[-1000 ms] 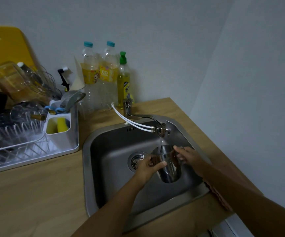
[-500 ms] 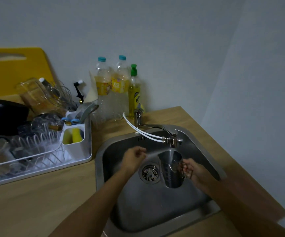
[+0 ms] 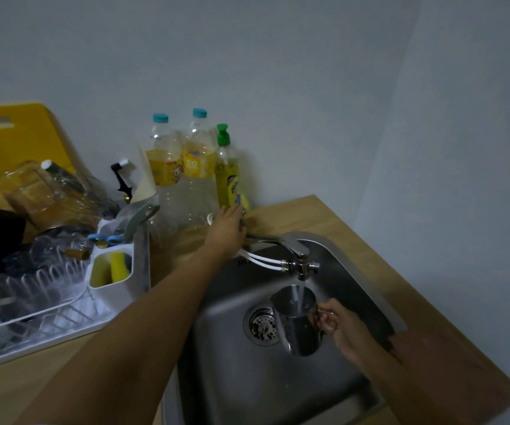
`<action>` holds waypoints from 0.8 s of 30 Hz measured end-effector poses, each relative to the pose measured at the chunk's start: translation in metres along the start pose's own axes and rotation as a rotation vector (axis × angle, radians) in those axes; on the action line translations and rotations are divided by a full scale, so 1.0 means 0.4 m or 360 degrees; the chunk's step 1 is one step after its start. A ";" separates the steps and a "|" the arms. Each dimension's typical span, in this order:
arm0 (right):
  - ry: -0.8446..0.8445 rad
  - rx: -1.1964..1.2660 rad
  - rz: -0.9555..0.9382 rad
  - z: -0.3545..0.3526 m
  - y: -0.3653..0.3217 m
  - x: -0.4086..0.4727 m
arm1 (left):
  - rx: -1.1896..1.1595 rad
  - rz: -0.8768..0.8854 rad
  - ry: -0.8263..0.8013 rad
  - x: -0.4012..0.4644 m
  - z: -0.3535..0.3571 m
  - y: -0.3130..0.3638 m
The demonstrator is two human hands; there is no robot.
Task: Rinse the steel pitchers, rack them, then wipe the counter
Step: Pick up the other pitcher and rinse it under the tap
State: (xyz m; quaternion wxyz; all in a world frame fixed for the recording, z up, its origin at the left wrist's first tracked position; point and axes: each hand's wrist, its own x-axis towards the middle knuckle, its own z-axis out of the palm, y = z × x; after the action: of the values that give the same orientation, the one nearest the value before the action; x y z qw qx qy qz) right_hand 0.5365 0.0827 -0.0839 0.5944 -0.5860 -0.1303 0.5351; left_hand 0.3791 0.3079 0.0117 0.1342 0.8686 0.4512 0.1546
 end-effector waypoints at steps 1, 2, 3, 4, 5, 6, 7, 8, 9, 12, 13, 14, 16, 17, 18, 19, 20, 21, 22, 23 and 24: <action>0.0001 0.0025 0.0002 0.000 -0.002 -0.001 | 0.0080 -0.0027 -0.0094 0.016 0.006 0.001; 0.0004 0.0056 -0.0002 -0.001 -0.003 -0.001 | 0.0133 -0.0053 -0.0161 0.028 0.011 0.001; 0.0012 0.0082 -0.0006 -0.002 -0.004 -0.001 | 0.0149 -0.0071 -0.0194 0.039 0.016 0.001; 0.0023 0.0092 -0.0009 -0.001 -0.004 -0.001 | 0.0138 -0.0080 -0.0187 0.046 0.020 0.001; 0.0040 0.0099 -0.0008 -0.002 -0.004 -0.001 | 0.0116 -0.0086 -0.0157 0.048 0.024 0.002; 0.0053 0.0104 -0.0004 -0.002 -0.004 0.000 | 0.0091 -0.0101 -0.0126 0.046 0.030 0.003; 0.0065 0.0108 0.0004 -0.004 -0.002 0.002 | 0.0081 -0.0116 -0.0099 0.038 0.037 0.005; 0.0069 0.0104 0.0015 -0.006 -0.001 0.005 | 0.0102 -0.0120 -0.0081 0.028 0.044 0.006; 0.0067 0.0099 0.0025 -0.007 -0.001 0.008 | 0.0147 -0.0113 -0.0080 0.016 0.051 0.008; 0.0053 0.0085 0.0035 -0.008 -0.004 0.015 | 0.0144 -0.0154 -0.0168 -0.016 0.047 0.013; 0.0052 0.0076 0.0038 -0.008 -0.005 0.018 | 0.0091 -0.0170 -0.0193 -0.020 0.042 0.011; 0.0048 0.0067 0.0041 -0.008 -0.006 0.020 | 0.0035 -0.0173 -0.0201 -0.029 0.038 0.010; 0.0027 0.0061 0.0051 -0.011 -0.008 0.023 | -0.0091 -0.0116 -0.0092 -0.067 0.052 0.004; 0.0010 0.0060 0.0063 -0.014 -0.008 0.024 | -0.0224 -0.0080 0.0039 -0.102 0.065 0.005; -0.0005 0.0056 0.0076 -0.015 -0.009 0.024 | -0.0412 -0.0066 0.0200 -0.147 0.079 0.008; -0.0021 0.0049 0.0088 -0.016 -0.008 0.021 | -0.0606 -0.0082 0.0364 -0.197 0.093 0.011; -0.0039 0.0050 0.0101 -0.017 -0.004 0.019 | -0.0758 -0.0127 0.0501 -0.246 0.107 0.014; -0.0055 0.0058 0.0115 -0.017 0.000 0.016 | -0.0852 -0.0189 0.0590 -0.291 0.122 0.017; -0.0065 0.0062 0.0131 -0.017 0.005 0.012 | -0.0912 -0.0263 0.0621 -0.331 0.135 0.018; -0.0080 0.0060 0.0149 -0.017 0.009 0.007 | -0.0980 -0.0339 0.0594 -0.365 0.143 0.023; -0.0107 0.0050 0.0164 -0.015 0.014 0.001 | -0.1066 -0.0398 0.0513 -0.397 0.149 0.025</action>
State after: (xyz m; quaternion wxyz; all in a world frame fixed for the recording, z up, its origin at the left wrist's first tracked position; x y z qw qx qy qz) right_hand 0.5388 0.0782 -0.0906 0.5704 -0.5644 -0.1113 0.5863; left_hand 0.3233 0.1654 -0.0625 0.3555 0.6796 0.4935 0.4101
